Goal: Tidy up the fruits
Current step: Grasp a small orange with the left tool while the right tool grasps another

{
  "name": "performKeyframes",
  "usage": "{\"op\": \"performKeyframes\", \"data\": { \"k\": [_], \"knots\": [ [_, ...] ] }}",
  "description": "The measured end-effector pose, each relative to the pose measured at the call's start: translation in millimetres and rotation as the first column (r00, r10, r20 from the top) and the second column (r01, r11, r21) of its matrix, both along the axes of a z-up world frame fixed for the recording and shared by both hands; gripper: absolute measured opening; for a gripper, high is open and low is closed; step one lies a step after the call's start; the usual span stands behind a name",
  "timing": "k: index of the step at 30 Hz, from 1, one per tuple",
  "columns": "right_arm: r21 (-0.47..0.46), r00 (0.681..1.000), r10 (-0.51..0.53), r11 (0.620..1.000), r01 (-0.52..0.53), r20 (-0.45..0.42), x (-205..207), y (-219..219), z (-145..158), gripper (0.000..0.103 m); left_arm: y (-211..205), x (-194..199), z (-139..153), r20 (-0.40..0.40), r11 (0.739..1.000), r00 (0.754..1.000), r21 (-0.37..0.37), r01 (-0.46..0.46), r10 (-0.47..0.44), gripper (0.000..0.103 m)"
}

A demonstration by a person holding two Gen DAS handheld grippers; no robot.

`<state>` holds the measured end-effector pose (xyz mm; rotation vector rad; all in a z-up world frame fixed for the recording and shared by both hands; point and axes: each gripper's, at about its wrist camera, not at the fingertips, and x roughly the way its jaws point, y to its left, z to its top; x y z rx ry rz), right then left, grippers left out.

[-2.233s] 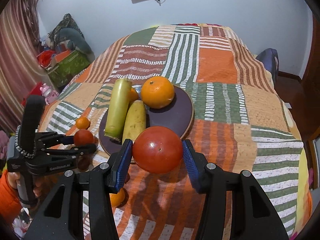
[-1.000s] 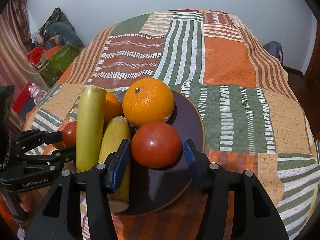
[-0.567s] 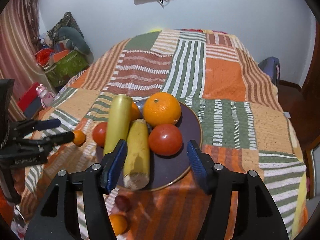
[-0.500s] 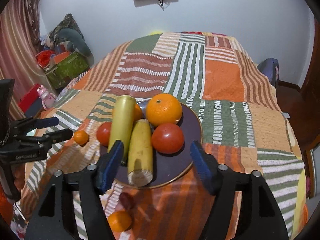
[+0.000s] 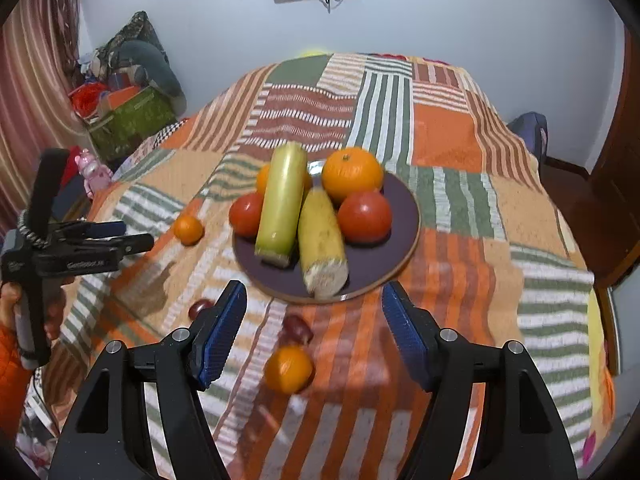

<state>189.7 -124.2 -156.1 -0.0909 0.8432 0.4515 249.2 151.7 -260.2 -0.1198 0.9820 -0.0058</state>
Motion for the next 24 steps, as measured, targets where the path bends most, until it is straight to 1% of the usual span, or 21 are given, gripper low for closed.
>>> {"op": "performKeyframes", "data": {
  "k": [2,3,4,6,9,14,16,18,19,21,24],
  "knots": [
    [-0.004,1.0,-0.009,1.0,0.009,-0.013,-5,2,-5,0.067,-3,3,-5,-0.01,1.0,1.0,-0.014,0.027,-0.028,0.062],
    [-0.014,1.0,-0.013,1.0,0.013,-0.015,-7,2,-7,0.067,-5,6,-6,-0.014,0.999,0.999,-0.021,0.042,-0.042,0.056],
    [-0.028,1.0,-0.022,0.999,0.021,-0.014,-10,3,-9,0.067,-7,8,-7,-0.017,0.998,0.999,-0.034,0.049,-0.05,0.053],
    [-0.039,0.999,-0.042,0.998,0.042,-0.021,-12,3,-16,0.067,-8,11,-8,-0.02,0.997,0.998,-0.048,0.057,-0.058,0.053],
    [-0.017,0.996,-0.06,0.998,0.059,-0.061,-14,1,-26,0.067,-12,17,-7,-0.015,0.997,0.998,-0.029,0.066,-0.066,0.053],
    [-0.007,0.991,-0.043,0.999,0.043,-0.123,-18,5,-41,0.067,-15,27,-7,-0.016,0.997,0.997,0.004,0.074,-0.074,0.053],
    [-0.011,0.99,-0.04,0.999,0.039,-0.134,-19,7,-46,0.062,-14,32,-9,-0.021,0.997,0.997,0.01,0.073,-0.073,0.053],
    [-0.011,0.988,-0.033,0.999,0.032,-0.148,-18,7,-50,0.046,-12,36,-12,-0.028,0.998,0.997,0.002,0.065,-0.065,0.054],
    [-0.008,0.987,-0.027,1.0,0.026,-0.156,-18,7,-51,0.043,-11,40,-14,-0.035,0.998,0.998,-0.005,0.061,-0.061,0.054],
    [-0.006,0.988,-0.018,1.0,0.017,-0.154,-19,7,-51,0.031,-10,44,-18,-0.045,0.998,0.997,-0.009,0.057,-0.057,0.054],
    [0.006,0.989,0.001,1.0,0.0,-0.146,-21,5,-49,0.031,-13,50,-23,-0.055,0.998,0.997,-0.003,0.063,-0.063,0.054]
  ]
}}
